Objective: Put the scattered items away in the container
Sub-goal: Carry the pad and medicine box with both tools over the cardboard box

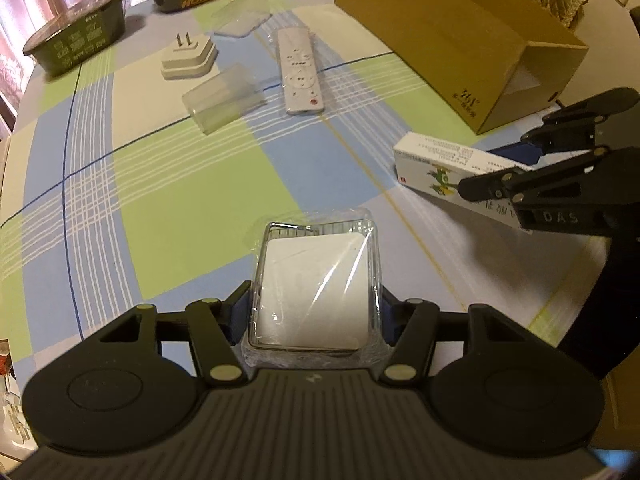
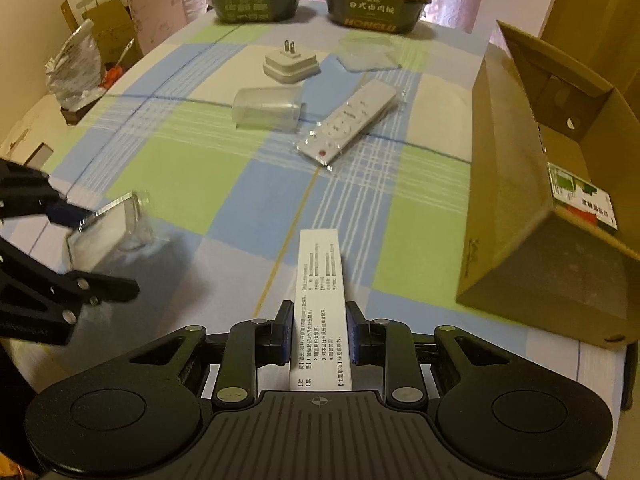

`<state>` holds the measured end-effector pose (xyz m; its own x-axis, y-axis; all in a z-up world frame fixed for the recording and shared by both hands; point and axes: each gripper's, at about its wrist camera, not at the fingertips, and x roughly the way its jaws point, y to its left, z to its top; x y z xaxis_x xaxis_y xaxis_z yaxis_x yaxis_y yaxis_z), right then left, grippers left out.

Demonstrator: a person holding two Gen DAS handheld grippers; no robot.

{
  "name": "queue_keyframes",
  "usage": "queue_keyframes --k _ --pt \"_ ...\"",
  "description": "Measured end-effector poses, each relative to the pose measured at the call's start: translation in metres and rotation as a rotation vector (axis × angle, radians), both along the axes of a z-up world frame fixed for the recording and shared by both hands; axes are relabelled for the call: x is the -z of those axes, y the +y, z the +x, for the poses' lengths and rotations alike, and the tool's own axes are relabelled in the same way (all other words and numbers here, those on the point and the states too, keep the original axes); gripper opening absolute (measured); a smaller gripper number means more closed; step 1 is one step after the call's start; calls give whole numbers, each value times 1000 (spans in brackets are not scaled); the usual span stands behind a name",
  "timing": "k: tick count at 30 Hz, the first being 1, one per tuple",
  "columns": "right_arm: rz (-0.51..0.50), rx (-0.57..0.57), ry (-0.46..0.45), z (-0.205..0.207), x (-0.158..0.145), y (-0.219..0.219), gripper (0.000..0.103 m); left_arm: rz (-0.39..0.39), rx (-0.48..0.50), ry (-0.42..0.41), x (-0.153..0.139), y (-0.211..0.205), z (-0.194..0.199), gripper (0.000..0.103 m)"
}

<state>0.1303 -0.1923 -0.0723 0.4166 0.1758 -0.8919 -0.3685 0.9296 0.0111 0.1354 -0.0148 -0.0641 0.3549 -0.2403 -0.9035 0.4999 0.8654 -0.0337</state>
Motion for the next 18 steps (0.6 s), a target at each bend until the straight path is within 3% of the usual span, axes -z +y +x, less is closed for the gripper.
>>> queue_keyframes --k 6,7,8,9,15,16,17,18 --pt "-27 -22 28 -1 17 0 31 -1 -2 7 -2 -4 -6 56" --pt "-23 -25 25 0 18 1 37 -1 -2 10 -1 -5 -7 56" --pt "-23 -25 16 0 19 2 60 -2 -3 14 -1 -5 -8 56" --pt "-17 -29 8 1 20 2 71 -2 -4 17 0 -5 -9 56" --pt "-40 -53 25 7 35 9 69 -13 -12 28 5 -5 -10 56" --pt "-46 -53 32 8 37 8 59 -15 -12 29 6 -4 -10 56" --pt "-46 -52 39 7 38 7 29 -19 -12 29 6 -4 -11 56" --pt "-45 -44 39 7 38 5 29 -21 -12 30 7 -4 -11 56"
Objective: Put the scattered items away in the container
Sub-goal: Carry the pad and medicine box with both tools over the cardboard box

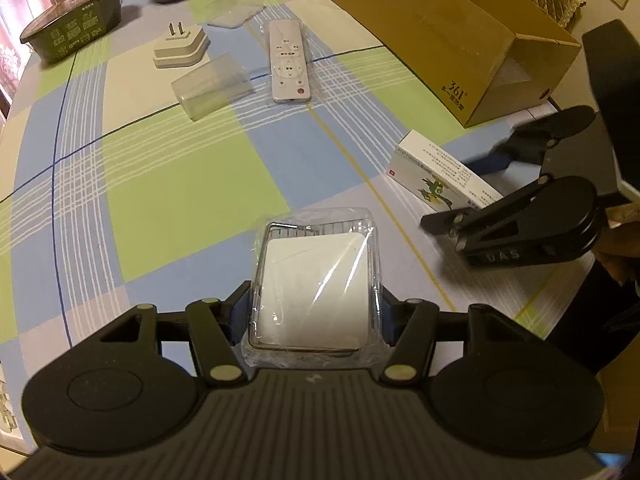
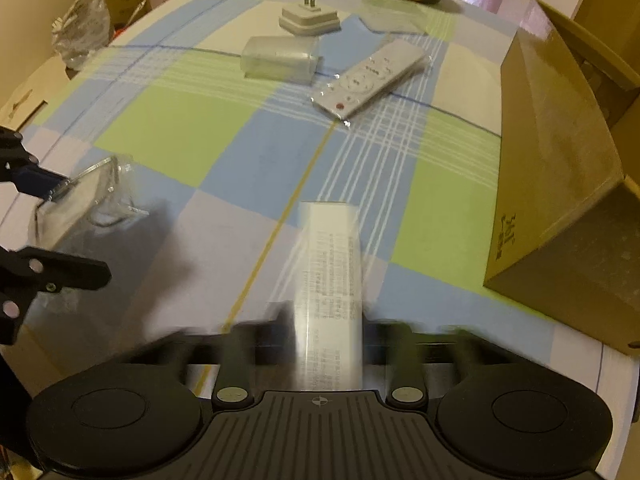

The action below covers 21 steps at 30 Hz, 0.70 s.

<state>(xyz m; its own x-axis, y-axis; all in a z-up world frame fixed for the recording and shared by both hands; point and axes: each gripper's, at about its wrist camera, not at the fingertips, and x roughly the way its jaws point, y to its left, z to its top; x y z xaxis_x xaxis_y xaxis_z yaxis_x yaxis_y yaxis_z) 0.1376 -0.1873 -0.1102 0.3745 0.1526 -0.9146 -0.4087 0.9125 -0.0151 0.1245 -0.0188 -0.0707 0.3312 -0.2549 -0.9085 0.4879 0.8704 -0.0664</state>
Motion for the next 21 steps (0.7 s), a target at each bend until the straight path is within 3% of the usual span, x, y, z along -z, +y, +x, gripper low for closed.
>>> queue_keyframes --k 12,21 --pt "35 61 -63 -13 -40 -24 28 -8 17 -20 -10 -8 3 56" --pt "66 135 -131 -17 -91 -50 28 -23 81 -62 -40 -41 9 56"
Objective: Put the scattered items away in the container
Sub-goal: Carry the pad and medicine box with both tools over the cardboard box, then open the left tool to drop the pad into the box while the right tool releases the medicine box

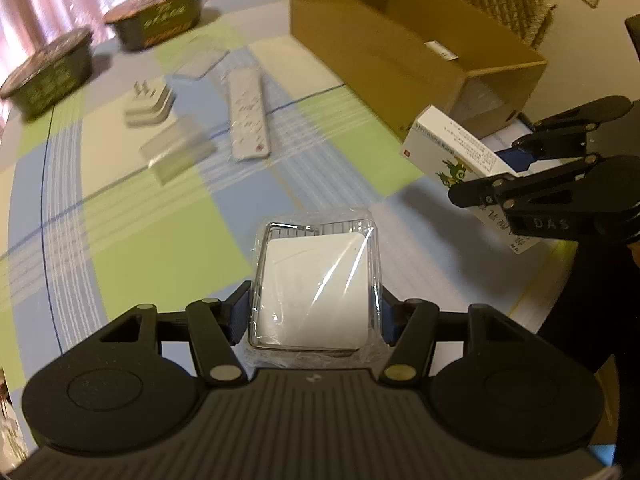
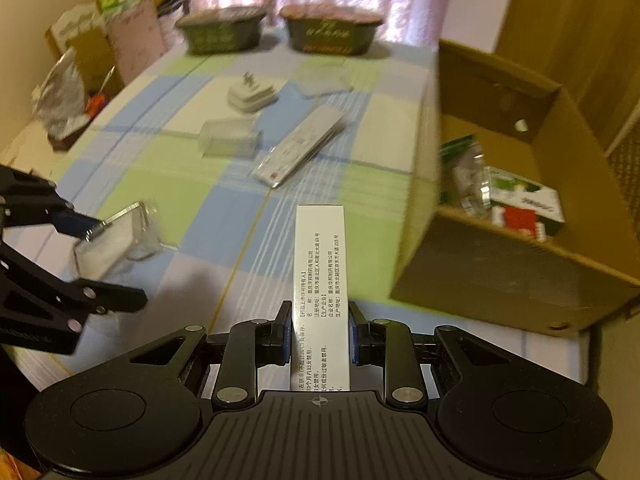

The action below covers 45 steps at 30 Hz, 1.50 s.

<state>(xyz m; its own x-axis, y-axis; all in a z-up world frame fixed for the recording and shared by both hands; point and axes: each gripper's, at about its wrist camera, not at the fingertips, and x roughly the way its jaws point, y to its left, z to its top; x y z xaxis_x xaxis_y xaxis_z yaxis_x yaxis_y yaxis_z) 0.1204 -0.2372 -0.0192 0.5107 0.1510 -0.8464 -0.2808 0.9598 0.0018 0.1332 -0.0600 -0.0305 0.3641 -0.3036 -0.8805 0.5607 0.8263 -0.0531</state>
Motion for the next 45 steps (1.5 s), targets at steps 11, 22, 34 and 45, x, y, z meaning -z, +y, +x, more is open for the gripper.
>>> queue_keyframes --k 11,22,34,45 --pt "12 131 -137 15 -73 -77 28 -45 124 -105 -58 -76 26 56" --pt "22 222 -181 65 -91 -147 28 -108 161 -169 -93 -170 82 56" --pt "43 236 -149 90 -71 -176 28 -136 60 -115 -67 -210 112 56" --pt "55 266 -120 96 -57 -195 28 -111 66 -118 -50 -234 122 57"
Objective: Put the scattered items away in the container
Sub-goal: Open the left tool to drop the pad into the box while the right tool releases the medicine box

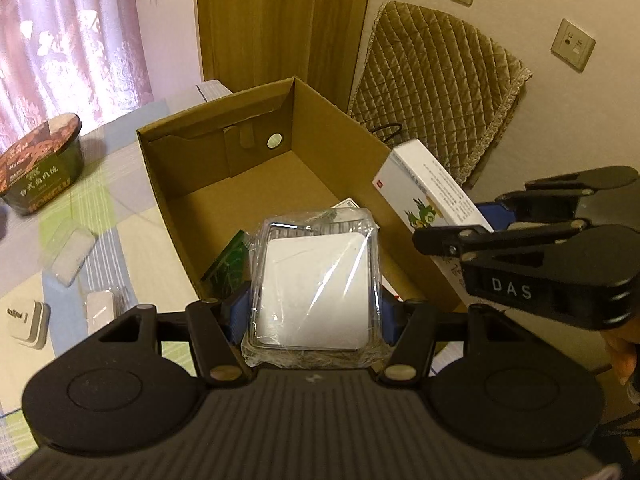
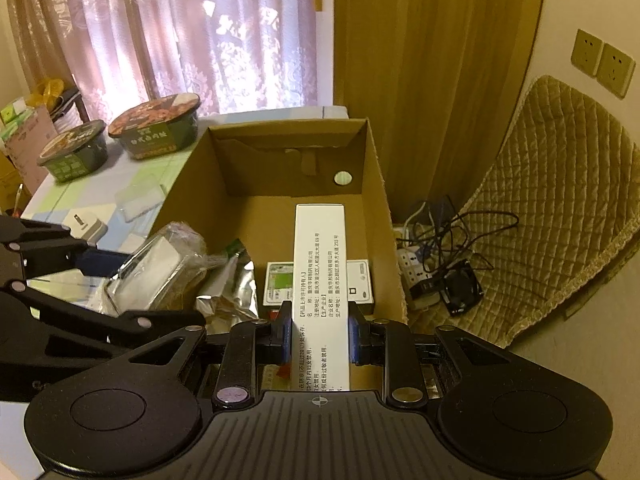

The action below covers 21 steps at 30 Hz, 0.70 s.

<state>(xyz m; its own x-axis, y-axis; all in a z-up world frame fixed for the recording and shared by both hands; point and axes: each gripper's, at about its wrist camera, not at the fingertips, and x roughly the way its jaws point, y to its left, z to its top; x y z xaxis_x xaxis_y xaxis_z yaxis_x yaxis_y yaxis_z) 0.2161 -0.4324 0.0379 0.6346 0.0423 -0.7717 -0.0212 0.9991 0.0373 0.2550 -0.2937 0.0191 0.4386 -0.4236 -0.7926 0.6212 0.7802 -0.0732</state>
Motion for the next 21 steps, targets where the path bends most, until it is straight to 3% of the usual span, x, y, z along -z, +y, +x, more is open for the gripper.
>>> queue_keyframes --k 2,21 --pt "3 4 4 0 1 -2 28 14 -7 -14 0 -2 2 65" --pt "3 -17 0 9 1 8 28 27 -17 -1 1 27 -1 65"
